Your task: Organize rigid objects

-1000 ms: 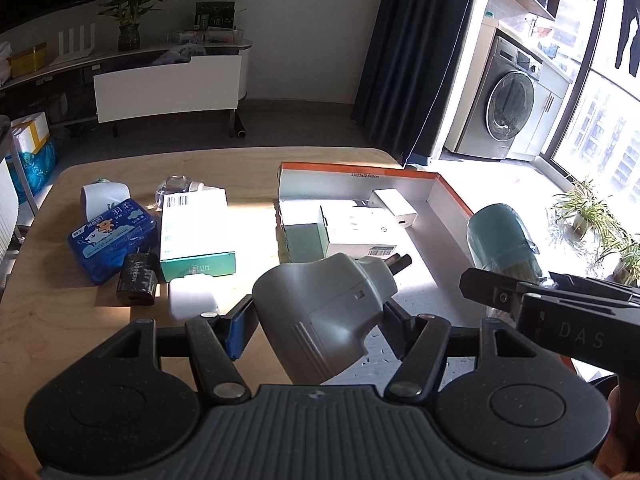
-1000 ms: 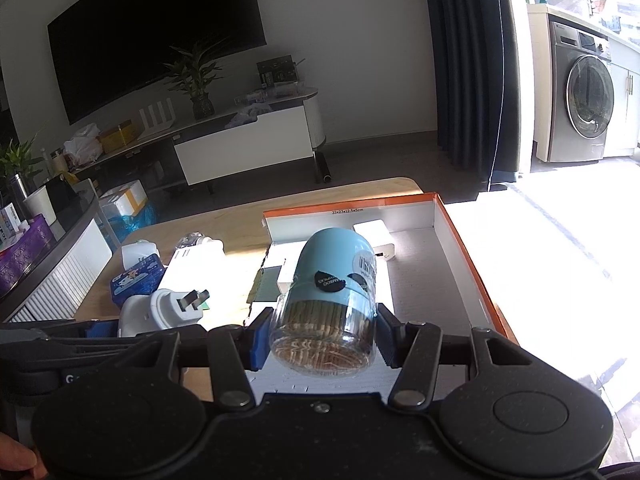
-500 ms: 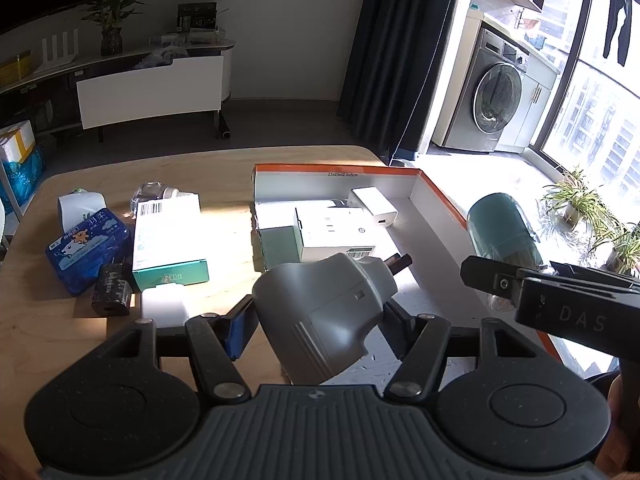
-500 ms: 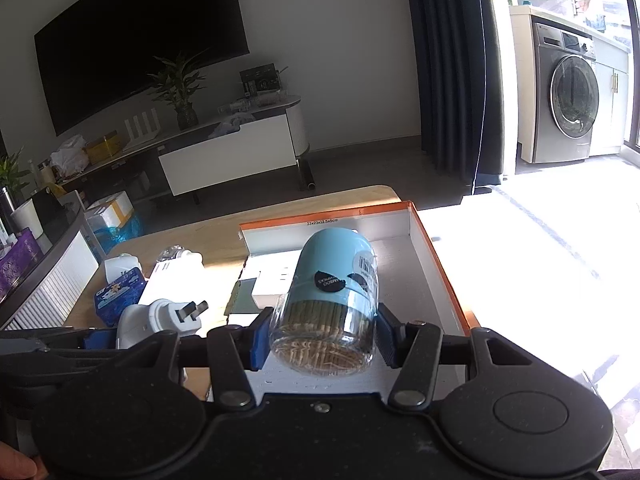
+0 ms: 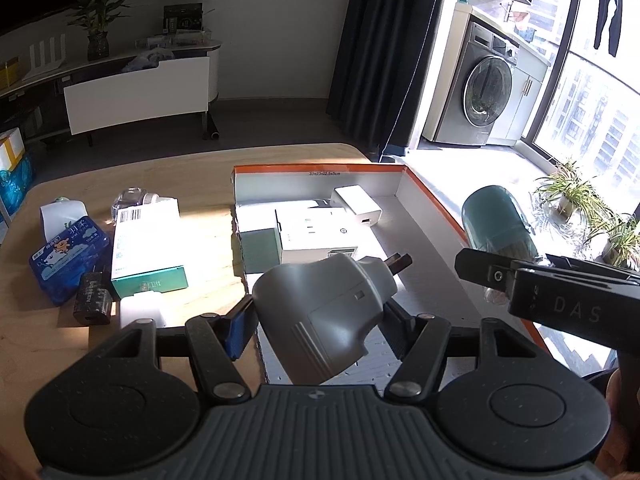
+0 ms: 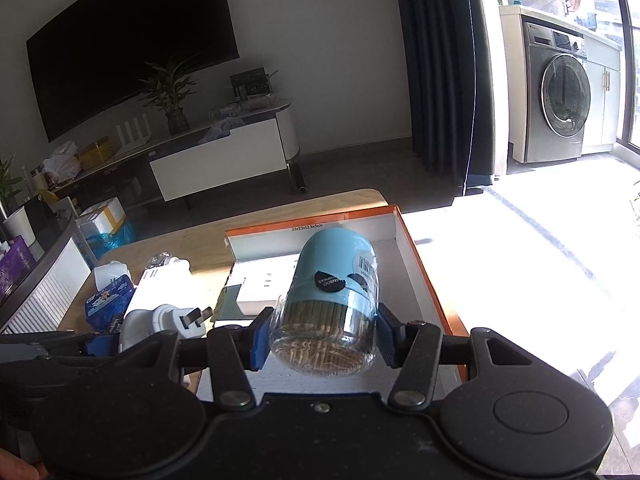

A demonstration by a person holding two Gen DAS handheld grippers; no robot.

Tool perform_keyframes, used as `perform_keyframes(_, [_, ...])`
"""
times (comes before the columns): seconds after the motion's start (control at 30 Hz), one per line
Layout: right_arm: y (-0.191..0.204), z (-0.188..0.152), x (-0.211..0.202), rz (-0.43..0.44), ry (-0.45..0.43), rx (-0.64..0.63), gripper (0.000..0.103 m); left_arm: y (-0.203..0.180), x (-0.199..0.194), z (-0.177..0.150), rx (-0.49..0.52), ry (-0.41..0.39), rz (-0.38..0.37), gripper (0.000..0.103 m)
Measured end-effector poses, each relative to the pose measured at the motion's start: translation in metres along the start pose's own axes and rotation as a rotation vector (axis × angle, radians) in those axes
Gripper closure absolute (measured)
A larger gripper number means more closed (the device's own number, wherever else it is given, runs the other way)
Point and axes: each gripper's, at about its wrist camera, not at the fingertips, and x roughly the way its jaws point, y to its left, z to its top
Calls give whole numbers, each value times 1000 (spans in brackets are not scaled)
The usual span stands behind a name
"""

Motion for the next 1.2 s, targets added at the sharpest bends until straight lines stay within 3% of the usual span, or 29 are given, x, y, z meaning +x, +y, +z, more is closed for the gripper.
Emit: perform_keyframes(1.2, [-17, 20, 22, -1, 22, -31, 40, -26, 28, 8, 43, 33, -34, 37])
